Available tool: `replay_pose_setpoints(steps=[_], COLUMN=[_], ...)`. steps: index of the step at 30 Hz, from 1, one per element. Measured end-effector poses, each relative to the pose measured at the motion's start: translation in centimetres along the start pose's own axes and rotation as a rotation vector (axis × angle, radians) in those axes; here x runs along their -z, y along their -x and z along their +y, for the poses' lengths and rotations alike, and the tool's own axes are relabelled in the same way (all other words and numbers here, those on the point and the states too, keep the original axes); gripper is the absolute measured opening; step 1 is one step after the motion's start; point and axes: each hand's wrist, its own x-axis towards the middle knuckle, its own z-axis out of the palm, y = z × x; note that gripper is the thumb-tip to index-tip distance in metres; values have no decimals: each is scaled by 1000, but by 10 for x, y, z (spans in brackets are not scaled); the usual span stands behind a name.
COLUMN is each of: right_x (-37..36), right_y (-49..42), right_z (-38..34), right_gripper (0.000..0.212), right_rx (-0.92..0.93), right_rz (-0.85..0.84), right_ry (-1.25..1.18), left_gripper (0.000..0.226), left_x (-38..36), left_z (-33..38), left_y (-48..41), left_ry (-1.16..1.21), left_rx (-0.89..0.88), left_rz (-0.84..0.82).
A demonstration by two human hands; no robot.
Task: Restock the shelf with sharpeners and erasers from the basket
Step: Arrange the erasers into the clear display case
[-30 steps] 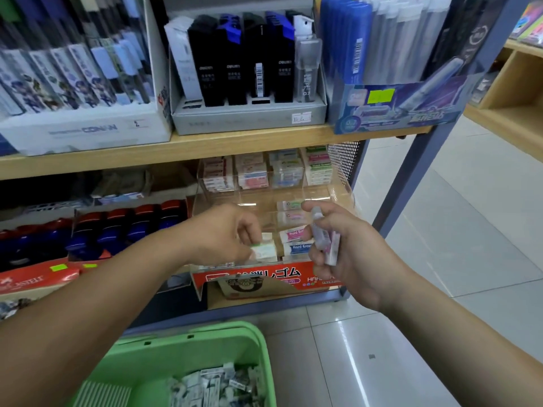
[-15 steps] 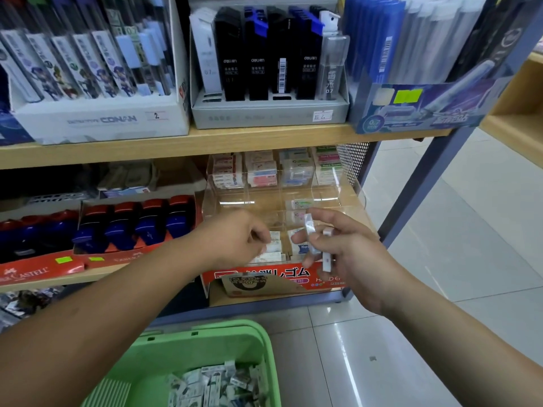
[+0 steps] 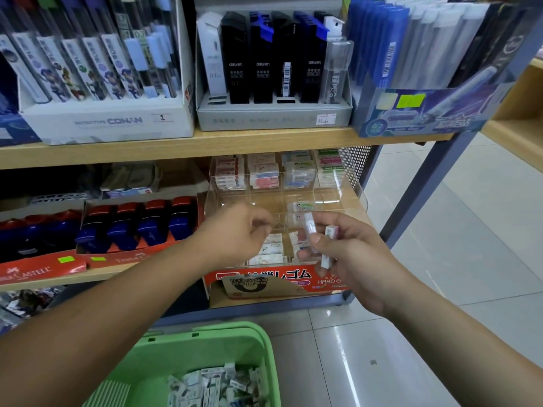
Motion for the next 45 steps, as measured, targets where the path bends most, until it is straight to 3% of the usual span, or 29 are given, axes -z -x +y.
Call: replay_pose_setpoints(steps=[2, 4, 11, 16, 20, 22, 27, 33, 36, 40, 43, 45], right_x=[-3, -6, -7, 0, 4, 0, 3, 24, 26, 24, 21, 19], right_y=[2, 3, 5, -1, -14, -19, -19, -17, -17, -16, -14, -13], right_z=[-1, -4, -7, -12, -23, -25, -19, -15, -13, -12, -12, -11], right_gripper=[38, 43, 42, 31, 17, 29, 39, 37, 38, 38, 25, 18], right_rx=[67, 98, 113, 126, 78, 47, 77, 82, 86, 77, 62, 61], right_rz=[12, 12, 50, 264, 353, 331, 312, 373, 348, 281, 271, 279], right_ry=[95, 145, 161, 83, -19, -136, -155, -177, -192, -200, -189, -159], left_gripper=[20, 24, 12, 15, 17, 15, 13, 17, 21, 30, 47, 51], left_x=[6, 12, 11, 16, 20, 17, -1, -18, -20, -12, -10, -11], left_z=[14, 26, 15, 9, 19, 26, 34, 27, 32, 32, 22, 20], left_y=[2, 7, 7, 1, -19, -40, -89, -102, -111, -107, -98, -97], left_ry=[409, 605, 638, 611, 537, 476, -1, -439, -623, -517, -322, -291], left_rx=[37, 40, 86, 181, 196, 174, 109, -5, 25, 23, -6, -8], left_rz=[-1, -83, -124, 7, 173, 186, 236, 179, 101, 53, 92, 30])
